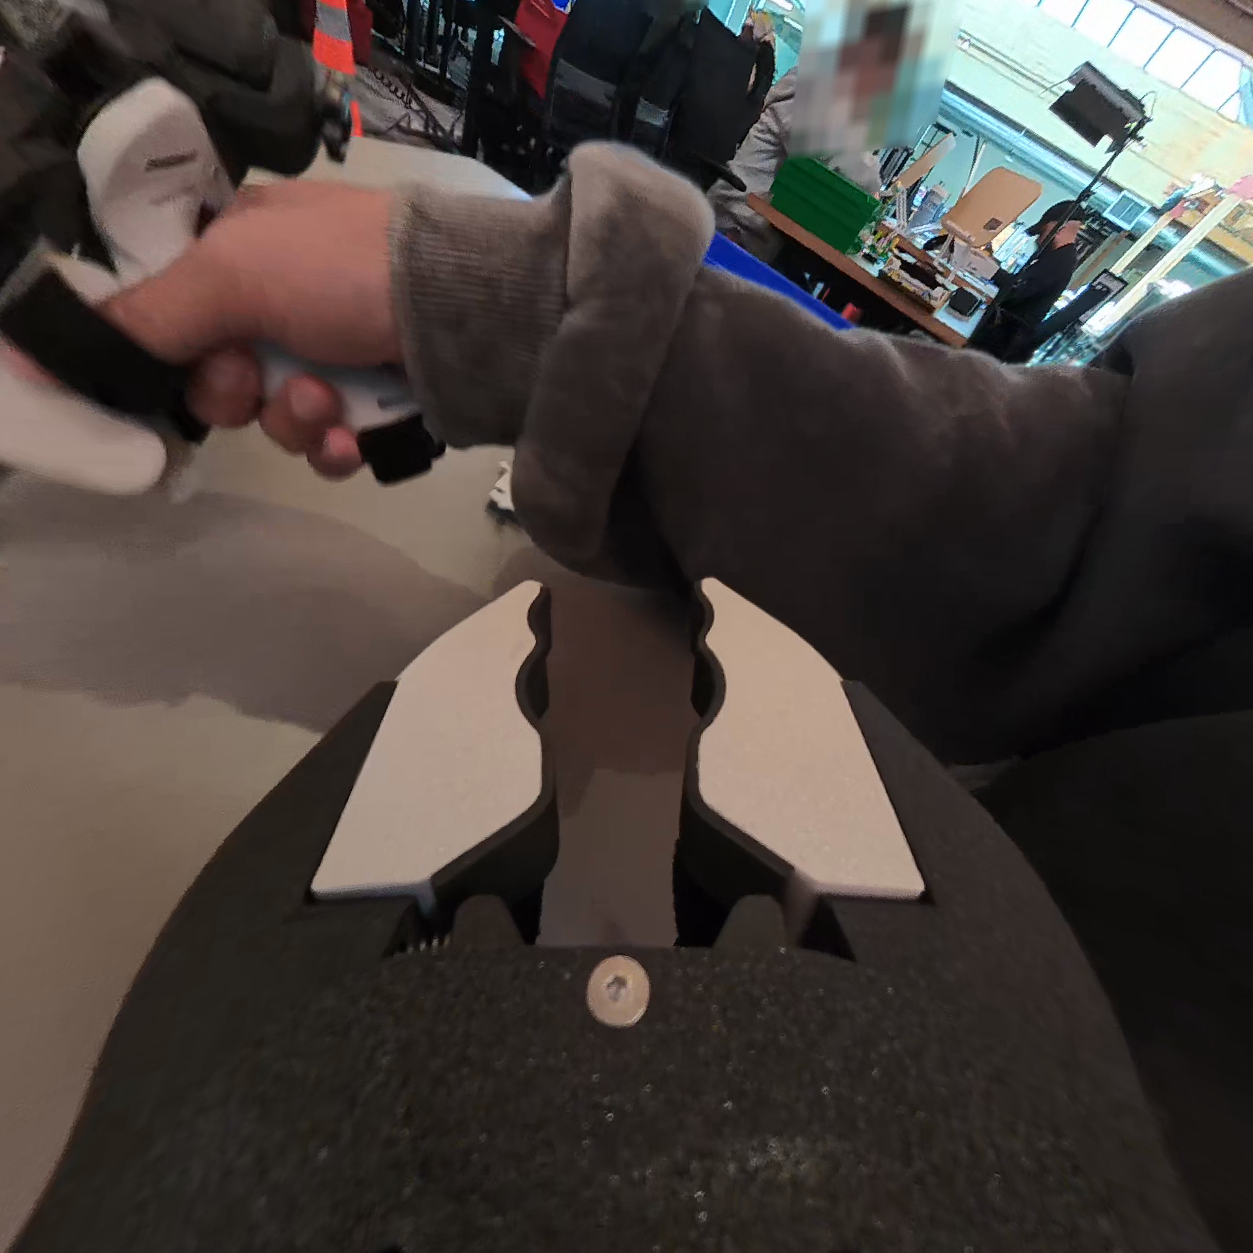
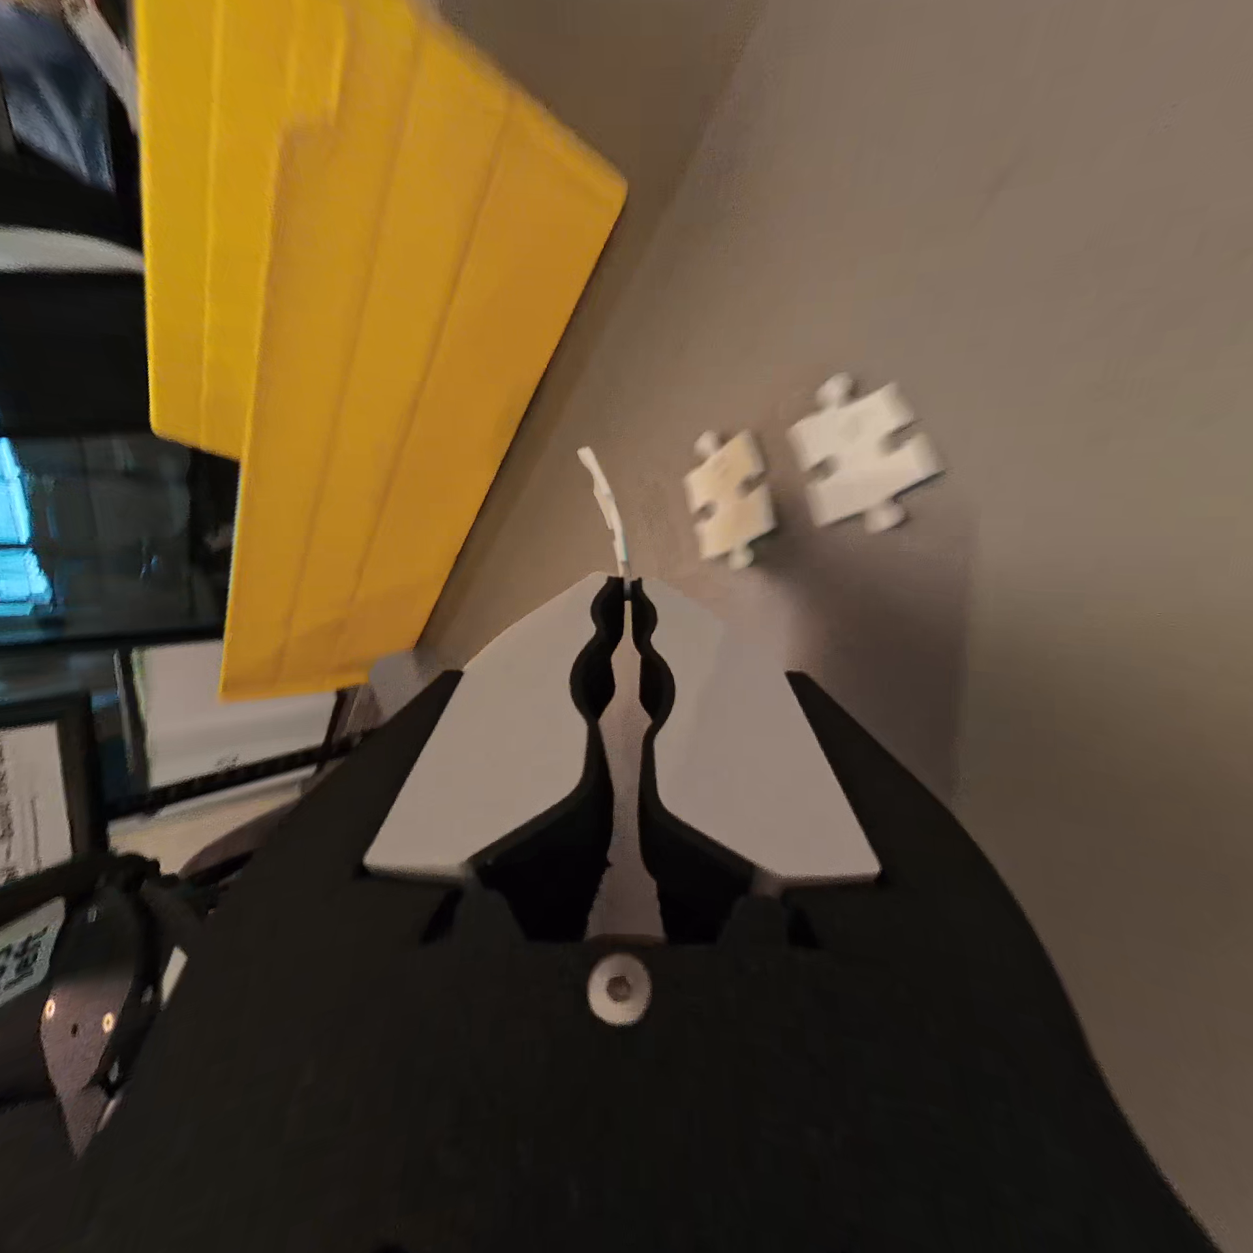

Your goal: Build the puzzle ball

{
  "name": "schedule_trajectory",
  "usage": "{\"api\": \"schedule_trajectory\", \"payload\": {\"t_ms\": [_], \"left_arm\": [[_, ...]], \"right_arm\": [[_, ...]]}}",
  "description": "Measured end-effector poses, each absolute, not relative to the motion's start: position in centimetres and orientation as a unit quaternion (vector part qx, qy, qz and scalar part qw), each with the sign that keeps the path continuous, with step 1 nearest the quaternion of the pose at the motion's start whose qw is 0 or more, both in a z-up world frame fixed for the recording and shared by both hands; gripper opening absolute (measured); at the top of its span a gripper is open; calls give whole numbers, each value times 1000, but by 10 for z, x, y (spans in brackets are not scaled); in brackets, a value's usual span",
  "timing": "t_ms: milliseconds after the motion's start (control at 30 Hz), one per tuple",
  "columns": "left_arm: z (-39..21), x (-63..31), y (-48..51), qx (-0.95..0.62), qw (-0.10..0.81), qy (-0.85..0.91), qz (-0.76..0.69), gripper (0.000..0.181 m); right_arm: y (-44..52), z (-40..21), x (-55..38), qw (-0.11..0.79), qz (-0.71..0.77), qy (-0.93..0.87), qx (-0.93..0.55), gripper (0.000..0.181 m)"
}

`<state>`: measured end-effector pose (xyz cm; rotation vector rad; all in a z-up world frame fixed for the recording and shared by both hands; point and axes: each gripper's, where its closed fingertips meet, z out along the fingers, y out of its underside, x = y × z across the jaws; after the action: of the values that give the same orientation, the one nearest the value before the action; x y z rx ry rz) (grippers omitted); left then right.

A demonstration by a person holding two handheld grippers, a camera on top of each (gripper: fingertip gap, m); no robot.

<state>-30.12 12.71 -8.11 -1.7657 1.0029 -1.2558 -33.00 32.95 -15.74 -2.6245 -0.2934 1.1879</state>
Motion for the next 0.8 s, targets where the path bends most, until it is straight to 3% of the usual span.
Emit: {"api": "schedule_trajectory", "payload": {"t_ms": [267,367,433,600,800], "left_arm": [[-80,-300,125,-683,378,400,-481,39],[-77,-303,131,-676,425,399,-452,45],[-74,-306,135,-674,445,390,-442,45],[-63,-318,143,-680,445,363,-456,62],[0,-357,156,-649,495,329,-475,61]], "right_arm": [[309,-189,-358,101,406,-92,-904,3],[308,-184,-353,118,383,-113,-909,17],[302,-167,-344,138,385,-125,-904,17],[252,-101,-296,304,362,-232,-850,19],[157,-102,-198,480,255,-282,-790,26]]}}
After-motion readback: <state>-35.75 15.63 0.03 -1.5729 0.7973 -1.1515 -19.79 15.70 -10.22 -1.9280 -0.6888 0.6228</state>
